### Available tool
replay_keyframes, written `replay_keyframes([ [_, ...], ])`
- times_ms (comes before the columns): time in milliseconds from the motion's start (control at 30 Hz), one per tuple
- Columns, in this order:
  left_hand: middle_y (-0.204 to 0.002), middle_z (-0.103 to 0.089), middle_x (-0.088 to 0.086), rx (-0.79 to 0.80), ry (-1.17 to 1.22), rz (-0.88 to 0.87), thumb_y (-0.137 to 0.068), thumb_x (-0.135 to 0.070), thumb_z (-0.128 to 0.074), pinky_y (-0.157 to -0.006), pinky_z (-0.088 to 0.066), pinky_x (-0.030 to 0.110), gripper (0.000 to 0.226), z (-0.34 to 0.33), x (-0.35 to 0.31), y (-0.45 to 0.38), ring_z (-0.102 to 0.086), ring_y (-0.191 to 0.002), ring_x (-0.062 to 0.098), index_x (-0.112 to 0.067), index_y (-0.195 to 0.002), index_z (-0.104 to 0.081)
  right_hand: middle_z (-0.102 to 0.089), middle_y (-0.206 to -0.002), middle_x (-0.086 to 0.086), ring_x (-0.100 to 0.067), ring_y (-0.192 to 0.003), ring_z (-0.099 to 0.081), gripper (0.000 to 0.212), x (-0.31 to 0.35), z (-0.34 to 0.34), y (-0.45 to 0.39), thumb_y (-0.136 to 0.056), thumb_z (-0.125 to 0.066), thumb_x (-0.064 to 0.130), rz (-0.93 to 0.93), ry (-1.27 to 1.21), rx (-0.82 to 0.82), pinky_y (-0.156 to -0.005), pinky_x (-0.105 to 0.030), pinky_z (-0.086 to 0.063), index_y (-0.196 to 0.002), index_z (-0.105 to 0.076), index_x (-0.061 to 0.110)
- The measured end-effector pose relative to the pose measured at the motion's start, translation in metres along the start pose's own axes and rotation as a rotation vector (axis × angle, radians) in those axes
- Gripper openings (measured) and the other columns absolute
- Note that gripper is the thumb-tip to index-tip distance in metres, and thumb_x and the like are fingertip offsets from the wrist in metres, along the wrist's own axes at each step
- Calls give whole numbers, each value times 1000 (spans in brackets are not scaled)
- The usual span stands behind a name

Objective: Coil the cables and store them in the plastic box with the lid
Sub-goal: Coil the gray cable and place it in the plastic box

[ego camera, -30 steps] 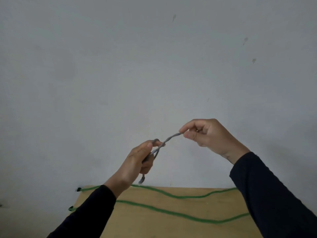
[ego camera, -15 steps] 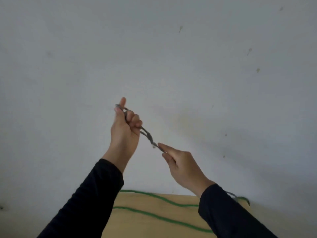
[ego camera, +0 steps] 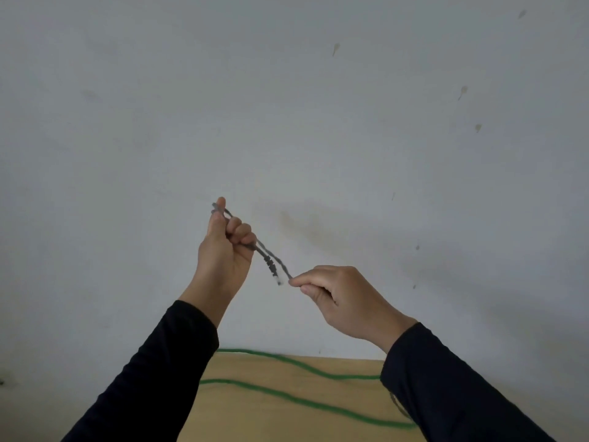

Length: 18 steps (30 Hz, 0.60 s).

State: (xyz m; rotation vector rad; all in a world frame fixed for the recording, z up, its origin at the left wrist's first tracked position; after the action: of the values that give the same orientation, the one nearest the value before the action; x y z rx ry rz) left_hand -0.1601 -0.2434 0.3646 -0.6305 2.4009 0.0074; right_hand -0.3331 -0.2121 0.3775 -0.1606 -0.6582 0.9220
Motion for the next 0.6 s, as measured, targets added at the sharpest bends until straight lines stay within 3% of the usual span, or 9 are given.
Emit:
replay_keyframes([
  [100, -50, -30, -7, 80, 179, 37, -102, -27, -27, -45, -34, 15, 25, -19, -10, 2, -30, -42, 7, -20, -105, -51, -69, -110, 3, -2, -95, -59, 25, -17, -5, 5, -95, -49, 15, -58, -3, 19, -77, -1, -37, -112, -66, 17],
  [167, -51, -33, -7, 80, 169, 4, -102, -28, -27, -47, -37, 16, 24, -24, -16, 1, -32, -43, 7, -23, -114, -48, -70, -108, 2, -1, -92, -59, 24, -8, -18, 8, -94, -50, 15, -19, -25, 67, -76, -1, -37, -111, -67, 17],
  [300, -55, -34, -8, 88, -294, -143, -102, -30, -26, -53, -36, 19, 35, -22, -4, 7, -32, -47, 6, -32, -136, -35, -71, -101, 2, 14, -76, -55, 22, 26, -24, 3, -93, -53, 13, 91, -121, 100, -71, -2, -37, -108, -68, 14],
  [433, -61, -37, -2, 369, -763, -96, -100, -30, -30, -54, -34, 19, 37, -30, 39, 45, -35, -54, 9, -34, -135, -41, -71, -87, 7, 6, -75, -61, 16, 26, 16, -9, -89, -59, 11, 88, -209, -28, -68, -8, -43, -98, -72, 13],
  [500, -64, -40, 1, 490, -850, -55, -100, -30, -32, -54, -36, 19, 34, -34, 55, 68, -38, -57, 10, -27, -130, -48, -70, -84, 14, 4, -80, -64, 13, 13, 31, -13, -86, -63, 12, 30, -254, -47, -73, -11, -47, -94, -73, 14],
  [600, -61, -44, 3, 614, -932, -12, -99, -37, -31, -52, -30, 35, 32, -40, 70, 93, -36, -56, 17, -21, -103, -58, -73, -85, 5, -5, -85, -68, 8, -5, 44, -16, -81, -69, 18, -58, -321, -59, -83, -25, -52, -87, -73, 20],
])
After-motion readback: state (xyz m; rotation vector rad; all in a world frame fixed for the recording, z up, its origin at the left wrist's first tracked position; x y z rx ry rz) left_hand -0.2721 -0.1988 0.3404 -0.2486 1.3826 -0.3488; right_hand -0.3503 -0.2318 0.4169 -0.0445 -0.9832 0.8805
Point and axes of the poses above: each hand's wrist, its own y-axis away from the middle knuckle, its own z-axis out of the back of the hand, x = y × z, the point moved 10 cm from there along -y, towards the middle knuckle
